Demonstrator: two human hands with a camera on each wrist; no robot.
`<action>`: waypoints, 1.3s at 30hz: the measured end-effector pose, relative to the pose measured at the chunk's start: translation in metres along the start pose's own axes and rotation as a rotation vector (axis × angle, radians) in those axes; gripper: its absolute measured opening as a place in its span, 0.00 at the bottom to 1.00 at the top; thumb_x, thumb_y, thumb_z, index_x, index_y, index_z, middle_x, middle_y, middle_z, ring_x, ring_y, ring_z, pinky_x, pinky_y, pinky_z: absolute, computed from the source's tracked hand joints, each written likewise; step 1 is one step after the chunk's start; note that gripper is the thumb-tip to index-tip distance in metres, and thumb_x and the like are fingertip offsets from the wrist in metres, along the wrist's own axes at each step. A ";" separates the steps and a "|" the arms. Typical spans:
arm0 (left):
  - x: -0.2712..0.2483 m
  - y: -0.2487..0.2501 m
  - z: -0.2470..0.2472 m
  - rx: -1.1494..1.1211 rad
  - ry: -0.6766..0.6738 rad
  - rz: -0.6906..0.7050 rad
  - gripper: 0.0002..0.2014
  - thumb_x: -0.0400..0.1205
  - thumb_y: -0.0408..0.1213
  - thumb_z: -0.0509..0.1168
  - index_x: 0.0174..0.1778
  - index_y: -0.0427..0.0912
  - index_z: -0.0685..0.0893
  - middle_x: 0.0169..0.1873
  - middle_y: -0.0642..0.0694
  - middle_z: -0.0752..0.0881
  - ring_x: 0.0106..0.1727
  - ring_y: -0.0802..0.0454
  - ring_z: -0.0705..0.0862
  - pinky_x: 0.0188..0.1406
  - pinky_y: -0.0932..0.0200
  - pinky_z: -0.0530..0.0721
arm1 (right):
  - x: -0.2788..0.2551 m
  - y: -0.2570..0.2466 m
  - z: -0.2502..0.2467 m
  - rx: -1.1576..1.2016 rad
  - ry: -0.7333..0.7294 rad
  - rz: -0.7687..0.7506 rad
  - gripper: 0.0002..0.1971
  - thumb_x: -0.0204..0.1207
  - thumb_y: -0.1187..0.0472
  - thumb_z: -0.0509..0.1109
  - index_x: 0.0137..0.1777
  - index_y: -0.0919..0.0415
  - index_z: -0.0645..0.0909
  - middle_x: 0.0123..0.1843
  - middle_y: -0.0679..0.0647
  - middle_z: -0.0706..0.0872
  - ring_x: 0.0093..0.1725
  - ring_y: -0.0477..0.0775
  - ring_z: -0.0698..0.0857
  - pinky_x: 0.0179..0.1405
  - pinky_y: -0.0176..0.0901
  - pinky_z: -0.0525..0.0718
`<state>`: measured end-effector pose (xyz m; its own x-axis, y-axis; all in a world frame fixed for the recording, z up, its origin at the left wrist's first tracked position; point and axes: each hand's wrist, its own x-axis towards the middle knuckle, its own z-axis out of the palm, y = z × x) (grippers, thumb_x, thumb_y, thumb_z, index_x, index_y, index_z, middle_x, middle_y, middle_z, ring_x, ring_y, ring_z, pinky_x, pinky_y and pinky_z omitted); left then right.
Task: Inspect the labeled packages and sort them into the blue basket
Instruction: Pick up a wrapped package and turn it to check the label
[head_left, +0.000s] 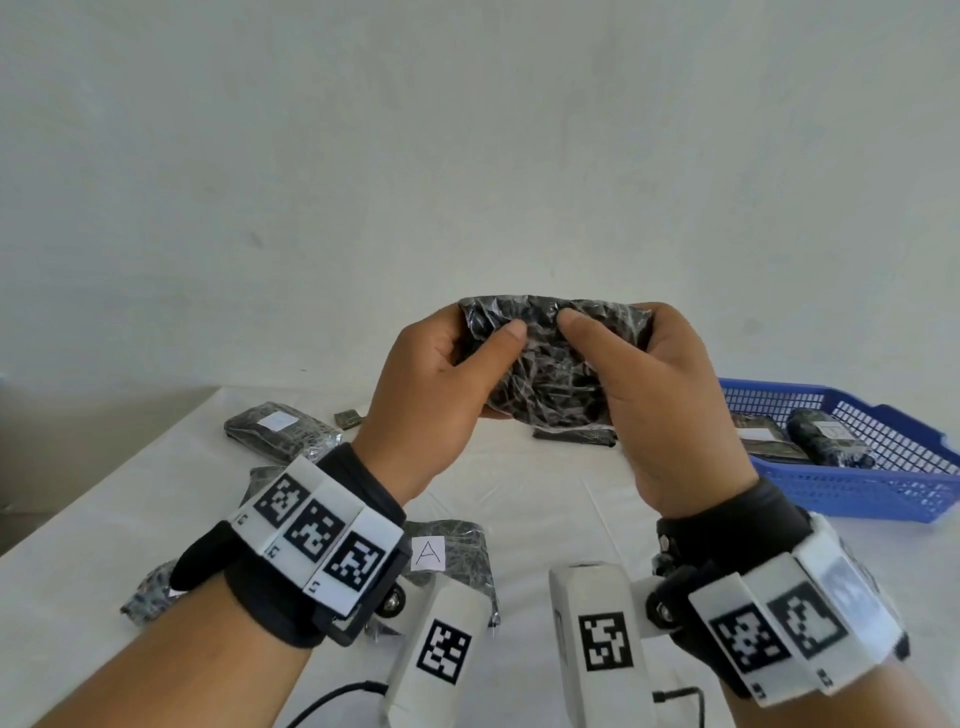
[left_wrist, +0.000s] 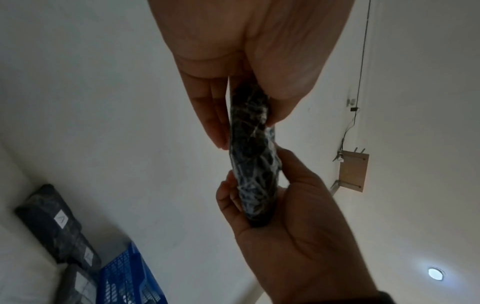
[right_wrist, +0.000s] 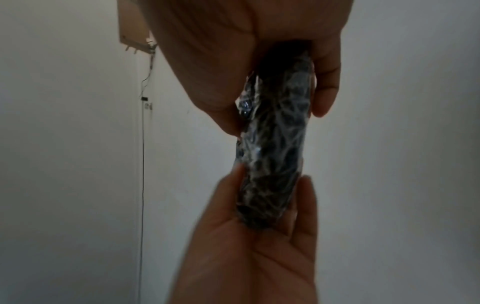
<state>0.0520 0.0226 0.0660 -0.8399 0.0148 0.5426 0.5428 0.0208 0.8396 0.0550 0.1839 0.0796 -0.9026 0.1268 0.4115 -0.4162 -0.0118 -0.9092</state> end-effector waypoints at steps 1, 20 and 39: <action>0.000 0.001 0.000 0.003 -0.023 -0.019 0.09 0.89 0.41 0.67 0.56 0.43 0.91 0.48 0.43 0.95 0.51 0.45 0.94 0.53 0.35 0.93 | 0.000 0.001 0.000 -0.055 0.036 -0.033 0.24 0.73 0.47 0.82 0.57 0.64 0.82 0.55 0.65 0.92 0.54 0.67 0.94 0.51 0.72 0.93; 0.003 0.006 -0.013 -0.068 -0.058 -0.086 0.11 0.91 0.41 0.62 0.52 0.46 0.90 0.45 0.48 0.95 0.49 0.53 0.94 0.42 0.56 0.93 | 0.000 -0.001 -0.008 0.020 -0.025 -0.159 0.12 0.89 0.58 0.69 0.59 0.69 0.85 0.54 0.69 0.93 0.56 0.71 0.93 0.57 0.73 0.92; 0.002 0.009 -0.009 -0.065 -0.078 -0.068 0.11 0.86 0.29 0.69 0.57 0.50 0.87 0.53 0.50 0.94 0.56 0.51 0.93 0.52 0.51 0.91 | -0.002 -0.009 -0.014 0.000 -0.145 -0.047 0.15 0.82 0.70 0.75 0.65 0.60 0.79 0.56 0.64 0.92 0.56 0.69 0.93 0.59 0.63 0.93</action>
<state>0.0547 0.0135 0.0749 -0.8705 0.0933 0.4832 0.4816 -0.0403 0.8755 0.0619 0.1973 0.0857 -0.8886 -0.0171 0.4583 -0.4582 -0.0093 -0.8888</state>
